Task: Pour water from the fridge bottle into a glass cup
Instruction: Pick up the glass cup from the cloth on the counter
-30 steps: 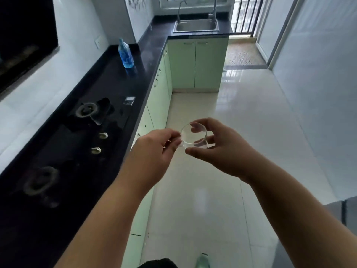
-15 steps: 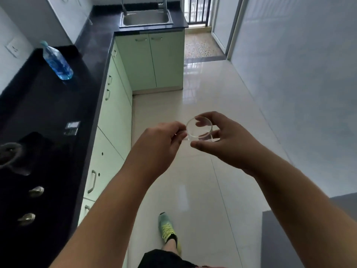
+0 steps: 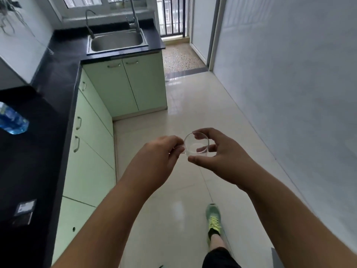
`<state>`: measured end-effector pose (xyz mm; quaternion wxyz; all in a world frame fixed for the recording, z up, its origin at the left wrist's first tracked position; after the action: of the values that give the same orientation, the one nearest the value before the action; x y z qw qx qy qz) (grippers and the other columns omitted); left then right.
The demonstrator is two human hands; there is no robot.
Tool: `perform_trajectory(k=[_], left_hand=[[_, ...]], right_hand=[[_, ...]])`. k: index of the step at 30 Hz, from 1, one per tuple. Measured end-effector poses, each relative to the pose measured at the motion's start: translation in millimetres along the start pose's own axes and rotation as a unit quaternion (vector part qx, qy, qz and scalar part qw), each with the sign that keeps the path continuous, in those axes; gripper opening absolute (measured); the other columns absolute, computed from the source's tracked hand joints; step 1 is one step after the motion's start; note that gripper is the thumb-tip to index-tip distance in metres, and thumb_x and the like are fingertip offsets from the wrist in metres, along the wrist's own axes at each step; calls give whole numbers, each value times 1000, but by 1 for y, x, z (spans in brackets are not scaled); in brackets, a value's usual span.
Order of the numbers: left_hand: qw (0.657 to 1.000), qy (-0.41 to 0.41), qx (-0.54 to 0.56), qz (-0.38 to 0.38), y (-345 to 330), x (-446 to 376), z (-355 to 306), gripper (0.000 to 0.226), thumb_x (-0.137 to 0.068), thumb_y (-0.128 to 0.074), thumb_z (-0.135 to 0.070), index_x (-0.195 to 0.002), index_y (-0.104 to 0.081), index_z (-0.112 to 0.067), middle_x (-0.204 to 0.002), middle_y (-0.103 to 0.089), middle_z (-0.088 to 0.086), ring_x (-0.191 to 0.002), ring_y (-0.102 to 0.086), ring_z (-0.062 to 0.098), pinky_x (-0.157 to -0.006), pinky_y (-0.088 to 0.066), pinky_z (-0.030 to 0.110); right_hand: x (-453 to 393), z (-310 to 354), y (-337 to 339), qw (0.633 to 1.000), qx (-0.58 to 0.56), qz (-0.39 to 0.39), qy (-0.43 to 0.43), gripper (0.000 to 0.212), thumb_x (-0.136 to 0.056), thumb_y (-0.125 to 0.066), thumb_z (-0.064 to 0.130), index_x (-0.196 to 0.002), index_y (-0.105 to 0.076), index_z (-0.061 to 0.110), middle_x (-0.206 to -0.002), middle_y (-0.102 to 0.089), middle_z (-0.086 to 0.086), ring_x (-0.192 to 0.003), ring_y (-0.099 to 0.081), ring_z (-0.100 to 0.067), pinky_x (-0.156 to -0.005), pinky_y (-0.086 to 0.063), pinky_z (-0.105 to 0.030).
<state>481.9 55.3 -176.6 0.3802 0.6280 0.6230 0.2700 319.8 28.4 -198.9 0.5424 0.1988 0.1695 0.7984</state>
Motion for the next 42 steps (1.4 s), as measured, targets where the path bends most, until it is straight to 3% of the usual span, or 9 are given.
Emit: perform_trajectory(k=[2, 8, 13, 19, 29, 32, 37, 42], left_hand=[[1000, 6, -16, -6, -2, -40, 11, 16, -104, -60, -31, -111, -72, -24, -101, -72, -6, -84, -66, 16, -78, -58, 42], [993, 83, -14, -80, 17, -127, 51, 17, -103, -61, -30, -113, -72, -22, -102, -70, -9, -88, -67, 12, -81, -59, 40], [975, 179, -4, -133, 51, -158, 102, 17, -105, -57, -34, -113, -70, -27, -99, -66, -18, -88, -63, 5, -81, -58, 34], [943, 277, 9, -185, 91, -170, 192, 18, -106, -56, -35, -115, -70, -28, -101, -69, -13, -90, -66, 4, -82, -58, 31], [914, 333, 11, -230, 171, -220, 372, 14, -104, -58, -35, -109, -69, -27, -98, -68, -10, -86, -64, 8, -80, -57, 36], [901, 361, -4, -240, 203, -231, 418, 17, -104, -59, -33, -112, -70, -24, -103, -70, -9, -90, -66, 10, -83, -56, 33], [861, 448, -10, -242, 231, -220, 487, 18, -105, -58, -35, -114, -70, -26, -103, -67, -10, -88, -63, 9, -79, -52, 28], [786, 548, -23, -284, 254, -198, 552, 15, -105, -57, -34, -111, -69, -29, -103, -66, -11, -91, -63, 10, -81, -54, 35]], right_hand=[[-44, -3, 7, 1000, 9, 11, 17, 56, -82, -86, 37, -127, -55, 49, -125, -59, 29, -97, -63, 14, -73, -52, -7], [-176, 16, 18, 993, 24, 99, 64, 55, -81, -86, 34, -126, -57, 45, -124, -63, 26, -99, -65, 8, -83, -61, -22], [-266, 54, -18, 973, 60, 194, 109, 57, -81, -86, 36, -128, -55, 44, -123, -64, 23, -102, -66, 3, -84, -63, -30], [-354, 98, -102, 944, 100, 276, 152, 61, -80, -86, 41, -131, -52, 35, -125, -64, 21, -107, -66, -4, -94, -60, -41], [-502, 187, -247, 906, 166, 339, 191, 57, -82, -86, 39, -127, -52, 35, -113, -62, 21, -107, -65, -10, -95, -58, -39], [-539, 215, -293, 900, 159, 348, 207, 59, -82, -85, 38, -130, -51, 35, -122, -63, 15, -108, -65, -9, -94, -58, -37], [-578, 243, -378, 856, 176, 427, 232, 55, -84, -84, 39, -128, -50, 38, -117, -62, 15, -100, -60, 2, -75, -50, -16], [-611, 278, -476, 786, 196, 510, 288, 54, -83, -85, 37, -125, -51, 37, -119, -64, 14, -106, -64, -10, -84, -54, -25]])
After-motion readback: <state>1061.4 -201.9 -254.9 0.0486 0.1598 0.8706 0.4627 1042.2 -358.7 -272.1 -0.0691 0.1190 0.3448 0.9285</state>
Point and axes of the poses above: each hand's wrist, its own x-axis away from the middle knuckle, its own y-axis out of the back of the hand, z = x × y, the point moved 10 cm from there along -x, towards the middle knuckle
